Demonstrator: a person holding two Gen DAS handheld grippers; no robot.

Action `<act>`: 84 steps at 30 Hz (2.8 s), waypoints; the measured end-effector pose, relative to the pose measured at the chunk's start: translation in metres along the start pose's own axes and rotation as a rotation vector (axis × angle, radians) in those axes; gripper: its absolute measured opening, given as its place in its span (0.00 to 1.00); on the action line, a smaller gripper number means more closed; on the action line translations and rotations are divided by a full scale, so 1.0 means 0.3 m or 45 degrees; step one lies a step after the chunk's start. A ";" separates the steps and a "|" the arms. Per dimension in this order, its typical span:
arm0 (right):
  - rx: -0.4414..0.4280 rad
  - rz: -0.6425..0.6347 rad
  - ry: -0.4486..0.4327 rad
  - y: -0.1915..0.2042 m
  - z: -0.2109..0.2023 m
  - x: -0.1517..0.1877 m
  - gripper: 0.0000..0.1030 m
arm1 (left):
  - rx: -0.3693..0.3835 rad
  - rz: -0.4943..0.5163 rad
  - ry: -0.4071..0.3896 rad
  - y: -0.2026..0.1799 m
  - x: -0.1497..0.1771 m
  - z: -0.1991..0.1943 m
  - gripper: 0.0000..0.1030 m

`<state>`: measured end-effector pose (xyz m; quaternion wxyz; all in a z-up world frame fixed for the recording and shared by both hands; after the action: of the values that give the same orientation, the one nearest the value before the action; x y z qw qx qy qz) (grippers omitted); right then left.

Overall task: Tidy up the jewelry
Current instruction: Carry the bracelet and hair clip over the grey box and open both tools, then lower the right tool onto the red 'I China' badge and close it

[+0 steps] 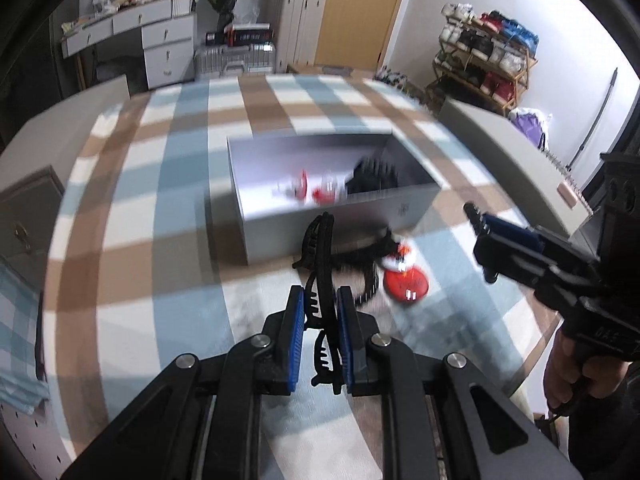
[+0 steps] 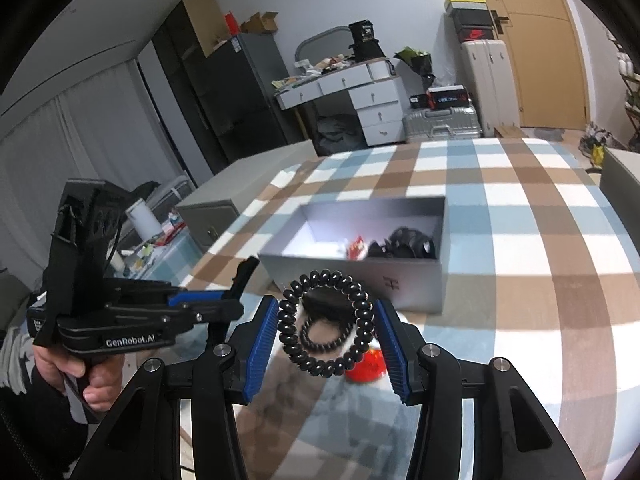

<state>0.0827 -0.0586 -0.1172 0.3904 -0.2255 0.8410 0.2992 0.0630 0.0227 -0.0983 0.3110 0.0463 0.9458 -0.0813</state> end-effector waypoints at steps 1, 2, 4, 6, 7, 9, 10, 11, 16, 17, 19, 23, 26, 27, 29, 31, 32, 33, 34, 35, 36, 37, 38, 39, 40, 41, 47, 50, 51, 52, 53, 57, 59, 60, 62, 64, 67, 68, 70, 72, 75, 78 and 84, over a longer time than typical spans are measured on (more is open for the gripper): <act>-0.003 -0.002 -0.006 0.002 0.001 -0.013 0.47 | 0.003 0.002 -0.013 0.002 -0.015 -0.005 0.11; -0.004 -0.004 -0.011 0.003 0.003 -0.027 0.47 | 0.010 0.002 -0.031 0.005 -0.039 -0.007 0.11; -0.010 -0.010 -0.031 0.002 0.008 -0.064 0.47 | 0.025 0.006 -0.053 0.008 -0.073 -0.005 0.11; -0.018 -0.017 -0.049 -0.004 0.021 -0.104 0.47 | 0.041 0.011 -0.077 0.009 -0.115 0.005 0.11; -0.020 -0.018 -0.054 -0.008 0.029 -0.118 0.47 | 0.047 0.012 -0.086 0.011 -0.128 0.010 0.11; -0.024 -0.018 -0.065 -0.017 0.044 -0.148 0.47 | 0.068 0.002 -0.100 0.017 -0.168 0.030 0.11; -0.026 -0.017 -0.069 -0.024 0.055 -0.163 0.47 | 0.078 -0.007 -0.105 0.021 -0.180 0.036 0.11; -0.028 -0.013 -0.071 -0.029 0.064 -0.174 0.47 | 0.092 -0.016 -0.114 0.023 -0.196 0.045 0.11; -0.032 0.012 -0.064 -0.077 0.131 -0.221 0.47 | 0.131 -0.004 -0.111 0.013 -0.238 0.097 0.11; -0.030 0.017 -0.061 -0.088 0.143 -0.226 0.47 | 0.139 0.016 -0.098 0.006 -0.243 0.111 0.11; -0.032 0.032 -0.054 -0.109 0.164 -0.233 0.47 | 0.141 0.041 -0.086 -0.001 -0.250 0.124 0.11; -0.030 0.055 -0.048 -0.143 0.196 -0.243 0.47 | 0.163 0.074 -0.056 -0.012 -0.263 0.150 0.11; -0.035 0.059 -0.040 -0.158 0.217 -0.245 0.47 | 0.169 0.077 -0.045 -0.013 -0.272 0.169 0.11; -0.038 0.061 -0.034 -0.162 0.225 -0.244 0.47 | 0.175 0.075 -0.044 -0.013 -0.275 0.174 0.11; -0.038 0.058 -0.027 -0.166 0.238 -0.244 0.47 | 0.180 0.074 -0.037 -0.013 -0.279 0.185 0.11; -0.034 0.056 -0.016 -0.172 0.249 -0.241 0.47 | 0.181 0.073 -0.032 -0.014 -0.281 0.194 0.11; -0.036 0.057 -0.011 -0.174 0.254 -0.240 0.47 | 0.186 0.071 -0.027 -0.014 -0.282 0.200 0.11; -0.037 0.057 -0.003 -0.177 0.262 -0.238 0.47 | 0.189 0.070 -0.025 -0.013 -0.283 0.204 0.11; -0.035 0.055 0.002 -0.179 0.269 -0.236 0.47 | 0.190 0.068 -0.023 -0.012 -0.283 0.208 0.11; -0.033 0.054 0.007 -0.181 0.275 -0.234 0.47 | 0.192 0.066 -0.019 -0.010 -0.283 0.213 0.11; -0.029 0.051 0.011 -0.183 0.281 -0.233 0.47 | 0.194 0.064 -0.015 -0.008 -0.283 0.216 0.11; -0.028 0.051 0.013 -0.185 0.285 -0.232 0.48 | 0.195 0.062 -0.011 -0.007 -0.282 0.221 0.11; -0.030 0.053 0.017 -0.187 0.290 -0.232 0.48 | 0.196 0.058 -0.006 -0.005 -0.284 0.224 0.11; -0.032 0.056 0.020 -0.187 0.293 -0.232 0.48 | 0.200 0.054 -0.003 -0.003 -0.284 0.227 0.11; -0.031 0.058 0.022 -0.189 0.297 -0.233 0.48 | 0.204 0.050 -0.003 -0.002 -0.284 0.231 0.11; -0.030 0.061 0.023 -0.189 0.299 -0.234 0.48 | 0.207 0.043 -0.004 0.002 -0.285 0.233 0.11; -0.035 0.075 0.004 -0.192 0.292 -0.243 0.52 | 0.233 0.014 -0.014 0.015 -0.290 0.232 0.14; -0.026 0.078 -0.020 -0.194 0.280 -0.245 0.64 | 0.236 0.010 -0.022 0.020 -0.289 0.226 0.27; -0.024 0.079 -0.028 -0.195 0.274 -0.246 0.64 | 0.233 0.011 -0.027 0.020 -0.287 0.220 0.30; -0.023 0.082 -0.035 -0.196 0.268 -0.247 0.64 | 0.230 0.010 -0.030 0.022 -0.288 0.219 0.30; -0.022 0.086 -0.039 -0.198 0.262 -0.247 0.64 | 0.228 0.009 -0.035 0.024 -0.287 0.214 0.31; -0.012 0.100 -0.052 -0.203 0.237 -0.248 0.64 | 0.218 -0.002 -0.042 0.031 -0.281 0.201 0.31; -0.009 0.099 -0.056 -0.201 0.226 -0.249 0.64 | 0.207 -0.004 -0.044 0.032 -0.277 0.197 0.31; -0.007 0.097 -0.061 -0.197 0.217 -0.249 0.64 | 0.200 -0.004 -0.045 0.032 -0.274 0.192 0.31; -0.004 0.091 -0.071 -0.189 0.201 -0.251 0.65 | 0.193 -0.003 -0.049 0.031 -0.270 0.185 0.31; -0.002 0.086 -0.080 -0.180 0.188 -0.252 0.66 | 0.180 -0.001 -0.055 0.030 -0.265 0.175 0.31; 0.005 0.074 -0.101 -0.164 0.161 -0.252 0.69 | 0.159 -0.003 -0.069 0.027 -0.255 0.154 0.31; 0.007 0.068 -0.109 -0.158 0.151 -0.250 0.71 | 0.152 -0.005 -0.075 0.028 -0.253 0.147 0.32; 0.009 0.059 -0.120 -0.145 0.133 -0.245 0.75 | 0.134 -0.010 -0.102 0.028 -0.242 0.127 0.36; 0.015 0.054 -0.132 -0.134 0.114 -0.236 0.79 | 0.128 -0.021 -0.125 0.027 -0.232 0.112 0.46; 0.032 0.044 -0.140 -0.118 0.086 -0.209 0.85 | 0.094 -0.029 -0.156 0.022 -0.211 0.093 0.54; 0.048 0.029 -0.134 -0.105 0.063 -0.175 0.86 | 0.032 -0.050 -0.189 0.026 -0.183 0.078 0.64; 0.076 0.045 -0.101 -0.086 0.027 -0.090 0.91 | -0.004 -0.082 -0.198 0.031 -0.135 0.049 0.67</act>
<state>0.1187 -0.0675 -0.1086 0.4247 -0.1868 0.8372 0.2895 0.1052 0.0277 -0.0871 0.3806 0.0088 0.9200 -0.0932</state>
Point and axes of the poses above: each gripper's, at about its wrist camera, not at the fingertips, and z roughly the way its jaws point, y to its left, x to its underside, the point moved 5 cm from there along z, roughly the way its jaws point, and after that the axes turned 3 degrees about -x, right-handed, at the moved point
